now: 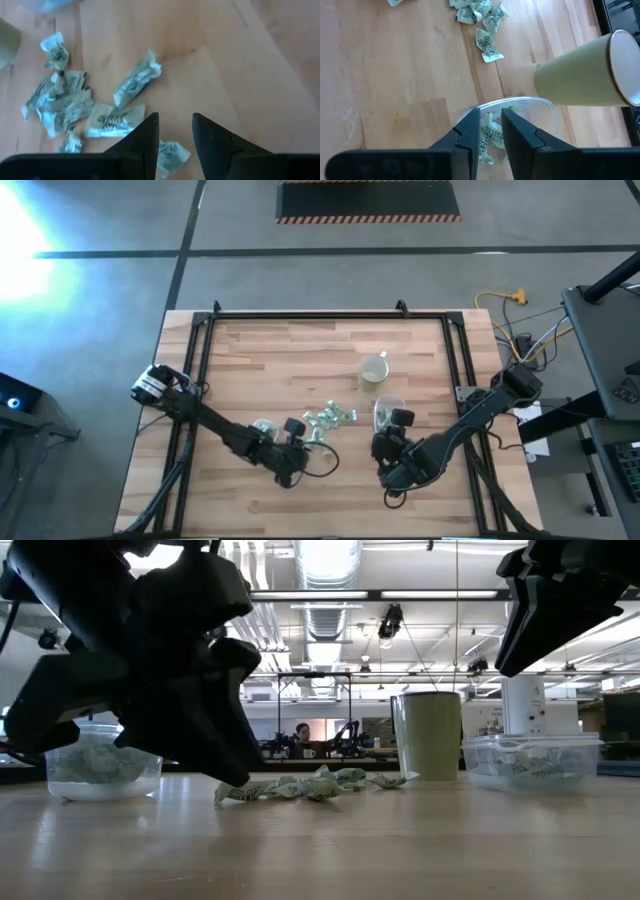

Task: Pick and place Stevia / Truvia into bins
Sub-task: Put the stevia packet into the left transparent container

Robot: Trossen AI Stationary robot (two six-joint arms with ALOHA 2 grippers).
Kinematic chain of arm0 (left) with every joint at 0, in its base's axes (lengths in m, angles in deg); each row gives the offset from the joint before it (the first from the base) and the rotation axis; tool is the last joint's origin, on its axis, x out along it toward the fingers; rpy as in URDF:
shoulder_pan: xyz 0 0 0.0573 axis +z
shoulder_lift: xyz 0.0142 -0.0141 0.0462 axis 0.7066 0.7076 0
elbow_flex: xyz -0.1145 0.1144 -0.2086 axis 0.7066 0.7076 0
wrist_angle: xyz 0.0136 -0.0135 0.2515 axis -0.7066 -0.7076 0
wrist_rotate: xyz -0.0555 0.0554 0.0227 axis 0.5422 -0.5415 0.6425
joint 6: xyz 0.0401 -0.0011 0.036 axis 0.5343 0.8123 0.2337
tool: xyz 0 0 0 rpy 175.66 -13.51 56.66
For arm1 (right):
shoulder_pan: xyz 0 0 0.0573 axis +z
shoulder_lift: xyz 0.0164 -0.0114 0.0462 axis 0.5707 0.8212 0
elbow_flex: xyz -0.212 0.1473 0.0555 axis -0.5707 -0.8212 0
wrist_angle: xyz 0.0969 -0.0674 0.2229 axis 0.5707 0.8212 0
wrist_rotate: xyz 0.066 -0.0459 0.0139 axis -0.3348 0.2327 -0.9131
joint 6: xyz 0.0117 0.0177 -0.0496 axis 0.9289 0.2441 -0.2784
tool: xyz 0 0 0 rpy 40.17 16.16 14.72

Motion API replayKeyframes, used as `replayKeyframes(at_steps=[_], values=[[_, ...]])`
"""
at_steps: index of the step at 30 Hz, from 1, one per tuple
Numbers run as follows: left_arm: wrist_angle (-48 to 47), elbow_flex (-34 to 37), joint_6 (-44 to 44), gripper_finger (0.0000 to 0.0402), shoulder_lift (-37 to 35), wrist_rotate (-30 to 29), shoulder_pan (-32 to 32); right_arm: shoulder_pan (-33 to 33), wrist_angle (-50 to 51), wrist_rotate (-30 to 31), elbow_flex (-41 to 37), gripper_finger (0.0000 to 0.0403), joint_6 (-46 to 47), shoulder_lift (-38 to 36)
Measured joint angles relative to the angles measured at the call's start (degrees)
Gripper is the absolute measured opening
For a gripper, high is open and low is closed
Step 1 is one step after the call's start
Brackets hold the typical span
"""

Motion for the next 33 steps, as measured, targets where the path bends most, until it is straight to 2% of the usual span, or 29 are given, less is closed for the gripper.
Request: replayKeyframes(at_steps=[7, 16, 22, 33], values=[[-2.46, 0.61, -1.51, 0.0101, 0.0, 0.13, 0.15, 0.0, -0.25, -0.02, 0.0, 0.0075, 0.01, 0.0], [-3.48, 0.49, -1.45, 0.0101, -0.07, 0.09, 0.48, 0.0, -0.67, -0.13, -0.02, 0.0064, 0.0, 0.0], [-3.51, 0.01, 1.44, 0.0101, -0.61, -0.04, 0.46, 0.0, -0.92, -0.17, -0.04, 0.0065, -0.04, 0.0], [-8.99, -0.11, -2.74, 0.0101, -0.63, -4.5, 1.14, -0.02, -1.22, -0.15, -0.04, 0.0059, -0.19, 0.0]])
